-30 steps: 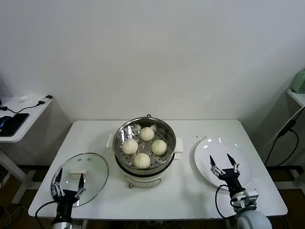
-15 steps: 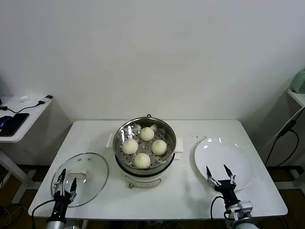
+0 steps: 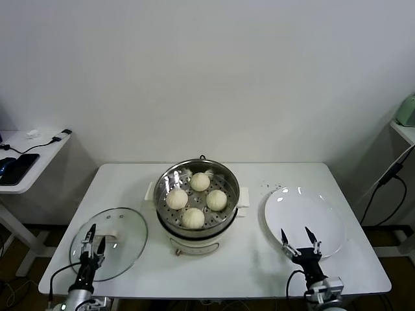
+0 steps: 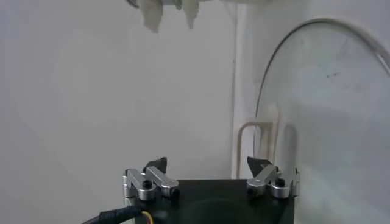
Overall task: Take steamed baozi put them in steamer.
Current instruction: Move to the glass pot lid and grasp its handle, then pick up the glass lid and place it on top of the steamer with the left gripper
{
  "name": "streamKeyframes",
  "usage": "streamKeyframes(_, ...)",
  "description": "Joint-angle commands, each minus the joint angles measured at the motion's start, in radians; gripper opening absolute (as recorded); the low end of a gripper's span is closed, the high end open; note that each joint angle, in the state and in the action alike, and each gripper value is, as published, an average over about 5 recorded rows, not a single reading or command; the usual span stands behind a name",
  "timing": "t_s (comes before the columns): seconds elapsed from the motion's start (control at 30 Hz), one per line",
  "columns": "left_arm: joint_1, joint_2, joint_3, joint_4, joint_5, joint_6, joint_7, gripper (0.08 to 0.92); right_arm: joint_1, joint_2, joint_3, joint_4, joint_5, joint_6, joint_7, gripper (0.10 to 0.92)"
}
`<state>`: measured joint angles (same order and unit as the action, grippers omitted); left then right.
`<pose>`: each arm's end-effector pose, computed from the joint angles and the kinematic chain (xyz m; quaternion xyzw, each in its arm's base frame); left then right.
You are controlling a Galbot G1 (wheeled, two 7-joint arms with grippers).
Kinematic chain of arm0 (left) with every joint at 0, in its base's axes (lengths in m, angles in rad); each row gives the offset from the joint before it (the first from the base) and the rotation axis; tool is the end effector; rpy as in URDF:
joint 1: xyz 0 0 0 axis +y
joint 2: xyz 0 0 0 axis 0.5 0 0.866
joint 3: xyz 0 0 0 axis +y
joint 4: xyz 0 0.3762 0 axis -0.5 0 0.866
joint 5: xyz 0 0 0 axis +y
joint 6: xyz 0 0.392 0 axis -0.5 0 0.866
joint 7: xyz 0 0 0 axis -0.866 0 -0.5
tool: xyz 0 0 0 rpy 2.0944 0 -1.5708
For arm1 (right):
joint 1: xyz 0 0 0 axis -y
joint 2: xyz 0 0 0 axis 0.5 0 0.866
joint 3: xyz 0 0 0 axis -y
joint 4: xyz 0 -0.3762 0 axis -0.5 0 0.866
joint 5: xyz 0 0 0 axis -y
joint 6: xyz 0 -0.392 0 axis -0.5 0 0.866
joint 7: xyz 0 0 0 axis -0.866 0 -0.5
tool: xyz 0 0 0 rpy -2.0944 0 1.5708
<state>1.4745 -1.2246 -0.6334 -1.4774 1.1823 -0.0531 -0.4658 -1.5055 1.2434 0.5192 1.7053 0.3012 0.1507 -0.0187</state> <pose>0.1982 0.1803 -0.5009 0.0310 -0.7091 -0.7035 0.0366 0.2125 -0.1025 -0.4472 0.0350 -0.9953 0.0046 0.0904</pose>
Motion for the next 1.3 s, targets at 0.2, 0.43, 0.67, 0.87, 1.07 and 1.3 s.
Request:
streamKeyframes(0.2,-0.1,-0.003,0.011,0.1,0.06,0.011,-0.004,0.811,0.005,0.01,-0.011,-0.007,-0.006,0.001,-0.003,0.823)
streamKeyframes(0.43,-0.096,-0.009,0.015,0.141,0.079,0.012,-0.009,0.628,0.009,0.011,-0.019,-0.014,-0.004,0.003,-0.005,0.823)
streamKeyframes(0.67,-0.101,-0.021,0.017,0.159,0.081,0.017,-0.015,0.429,0.009,0.017,-0.029,-0.012,-0.005,0.003,-0.005,0.823)
streamKeyframes(0.87,-0.101,-0.028,0.017,0.147,0.085,0.017,-0.02,0.256,0.003,0.019,-0.037,-0.007,-0.009,0.003,-0.005,0.823)
streamKeyframes(1.07,-0.067,-0.032,0.006,0.054,0.07,0.021,0.009,0.133,-0.009,0.02,-0.041,-0.003,-0.013,0.009,-0.007,0.823)
streamKeyframes(1.3,0.015,-0.011,-0.027,-0.169,-0.03,0.06,0.094,0.132,-0.024,0.026,-0.042,0.014,-0.028,0.012,-0.009,0.823)
